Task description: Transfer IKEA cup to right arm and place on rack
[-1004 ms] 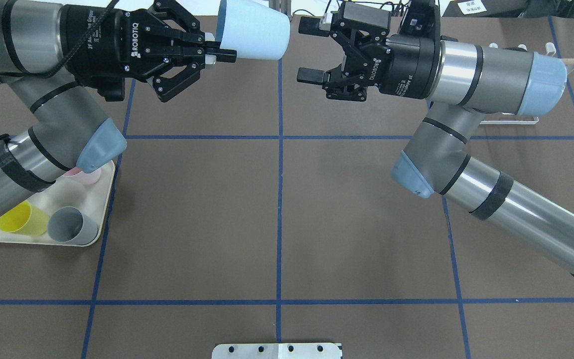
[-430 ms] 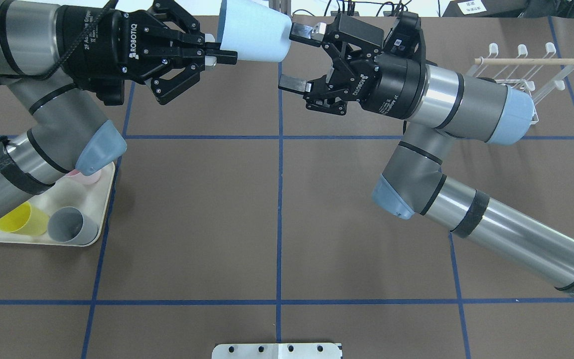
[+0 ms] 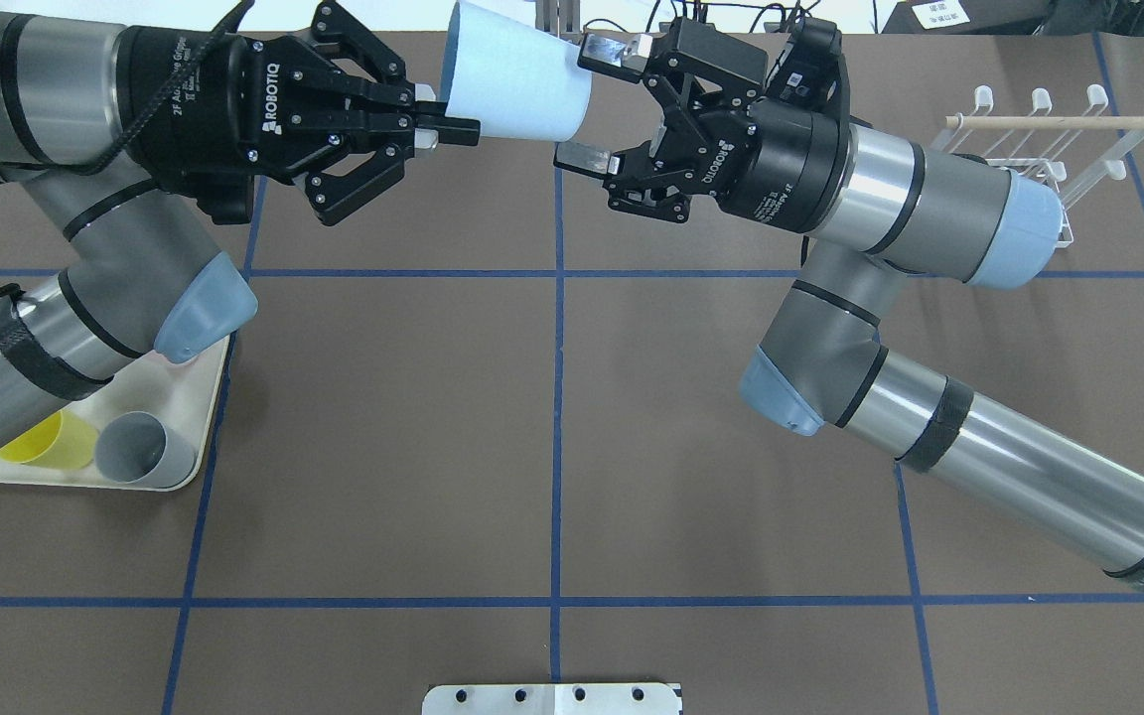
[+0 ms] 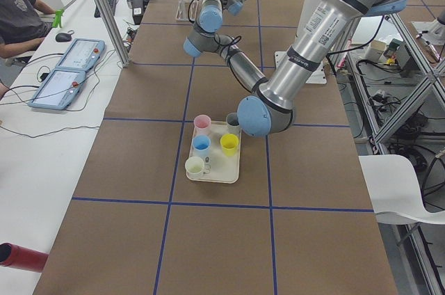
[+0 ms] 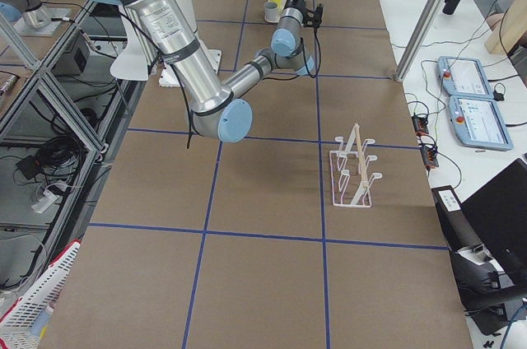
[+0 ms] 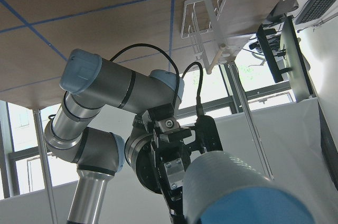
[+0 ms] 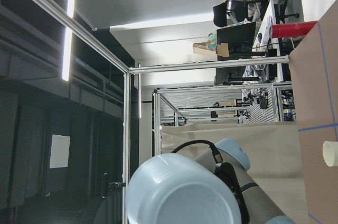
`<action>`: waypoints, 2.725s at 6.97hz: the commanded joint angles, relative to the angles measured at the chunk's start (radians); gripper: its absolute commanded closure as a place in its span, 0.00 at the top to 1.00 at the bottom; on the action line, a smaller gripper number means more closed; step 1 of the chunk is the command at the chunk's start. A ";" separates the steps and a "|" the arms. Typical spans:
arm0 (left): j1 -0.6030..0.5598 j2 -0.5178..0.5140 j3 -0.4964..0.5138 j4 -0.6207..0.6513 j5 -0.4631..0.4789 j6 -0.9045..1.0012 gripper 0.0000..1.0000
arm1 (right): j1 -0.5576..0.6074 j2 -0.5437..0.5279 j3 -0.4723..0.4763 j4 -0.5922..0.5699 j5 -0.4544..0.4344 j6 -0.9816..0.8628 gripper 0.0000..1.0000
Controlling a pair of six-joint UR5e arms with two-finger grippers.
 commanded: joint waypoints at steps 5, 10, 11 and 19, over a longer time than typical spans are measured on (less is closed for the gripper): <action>0.027 -0.001 -0.006 0.006 0.002 0.005 0.00 | -0.007 0.007 -0.001 0.008 -0.015 0.000 0.86; 0.027 -0.001 -0.006 0.003 0.002 0.008 0.00 | -0.014 -0.002 -0.001 0.035 -0.013 0.000 0.34; 0.027 -0.001 -0.006 0.003 0.002 0.013 0.13 | -0.014 -0.002 -0.002 0.035 -0.013 0.000 0.18; -0.076 0.160 -0.026 0.009 -0.064 0.406 1.00 | 0.122 -0.162 0.009 0.062 0.101 -0.085 0.13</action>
